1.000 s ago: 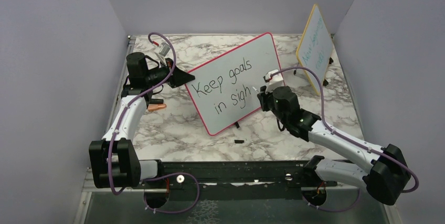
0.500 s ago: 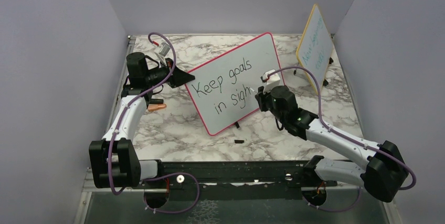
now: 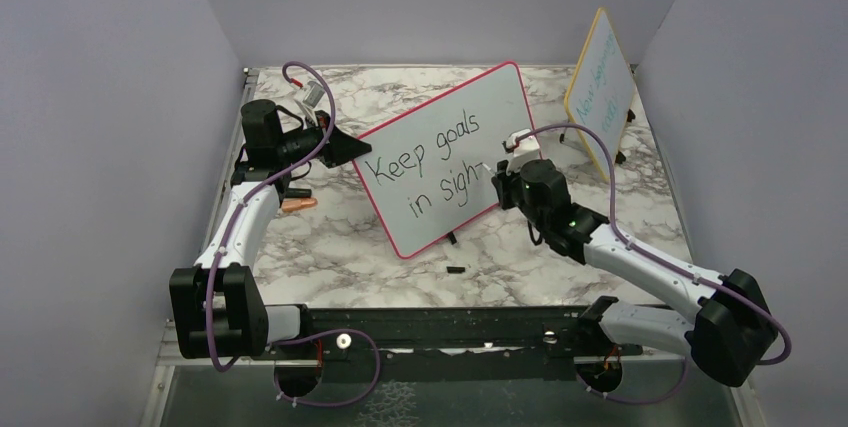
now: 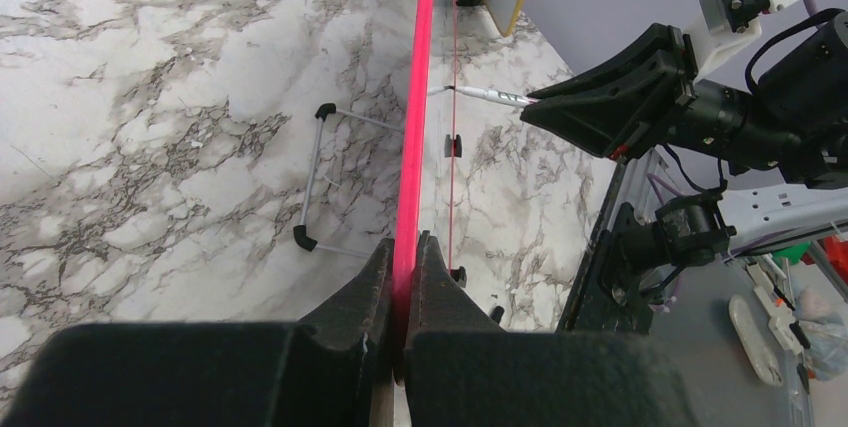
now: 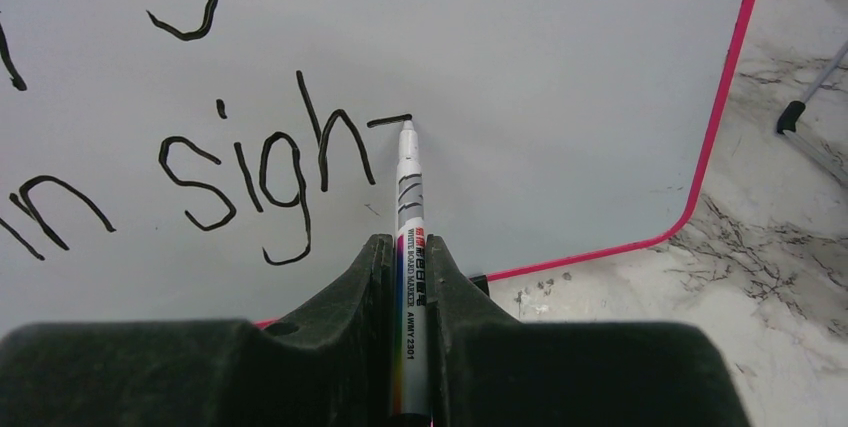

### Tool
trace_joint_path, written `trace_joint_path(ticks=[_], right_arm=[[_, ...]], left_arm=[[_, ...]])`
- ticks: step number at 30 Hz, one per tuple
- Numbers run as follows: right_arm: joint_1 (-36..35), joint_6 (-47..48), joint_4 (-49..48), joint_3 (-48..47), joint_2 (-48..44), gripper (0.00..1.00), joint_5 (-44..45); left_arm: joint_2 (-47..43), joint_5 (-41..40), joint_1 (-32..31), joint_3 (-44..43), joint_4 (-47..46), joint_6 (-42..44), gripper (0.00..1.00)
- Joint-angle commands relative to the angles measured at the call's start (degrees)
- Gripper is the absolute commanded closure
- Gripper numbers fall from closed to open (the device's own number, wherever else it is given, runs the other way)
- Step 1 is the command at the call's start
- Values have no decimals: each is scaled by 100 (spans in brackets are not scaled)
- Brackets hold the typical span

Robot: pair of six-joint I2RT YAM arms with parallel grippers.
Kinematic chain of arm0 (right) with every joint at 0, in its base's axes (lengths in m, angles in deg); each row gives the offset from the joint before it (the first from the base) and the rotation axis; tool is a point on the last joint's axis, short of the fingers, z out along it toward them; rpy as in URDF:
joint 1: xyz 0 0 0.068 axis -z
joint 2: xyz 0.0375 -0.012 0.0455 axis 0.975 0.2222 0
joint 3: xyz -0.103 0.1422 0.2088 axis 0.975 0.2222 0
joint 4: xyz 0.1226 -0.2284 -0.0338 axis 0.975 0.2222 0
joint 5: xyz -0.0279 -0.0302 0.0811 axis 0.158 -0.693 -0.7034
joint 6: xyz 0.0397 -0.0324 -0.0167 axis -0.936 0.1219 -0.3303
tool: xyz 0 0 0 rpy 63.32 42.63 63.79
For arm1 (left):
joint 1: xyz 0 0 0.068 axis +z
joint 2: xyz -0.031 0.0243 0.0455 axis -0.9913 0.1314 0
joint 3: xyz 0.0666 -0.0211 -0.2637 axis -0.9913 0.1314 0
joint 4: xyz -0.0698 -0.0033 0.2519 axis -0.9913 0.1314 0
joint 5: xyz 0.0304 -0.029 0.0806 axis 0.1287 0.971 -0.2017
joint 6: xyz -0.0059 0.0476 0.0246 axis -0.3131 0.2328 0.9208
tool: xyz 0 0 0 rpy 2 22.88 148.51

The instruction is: Write a sentence on the whiteboard

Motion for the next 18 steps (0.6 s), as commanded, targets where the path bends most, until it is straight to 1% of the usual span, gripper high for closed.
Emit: trace_joint_path(ticks=[1,7,12,18], right_arm=[[94,46,-133,-94,56,99,154],[110,67,-131,-53,-164,100,96],[110,120,-150,-37,-379,100,-289],[109,151,-173,-111,-270,99,-362]], left_arm=[[164,-498,-90,106,494,489,100],[170,-499,-90,107,494,490,100],[183,-499,-90,98,494,485,100],[189,-499,-90,99,495,478,100]])
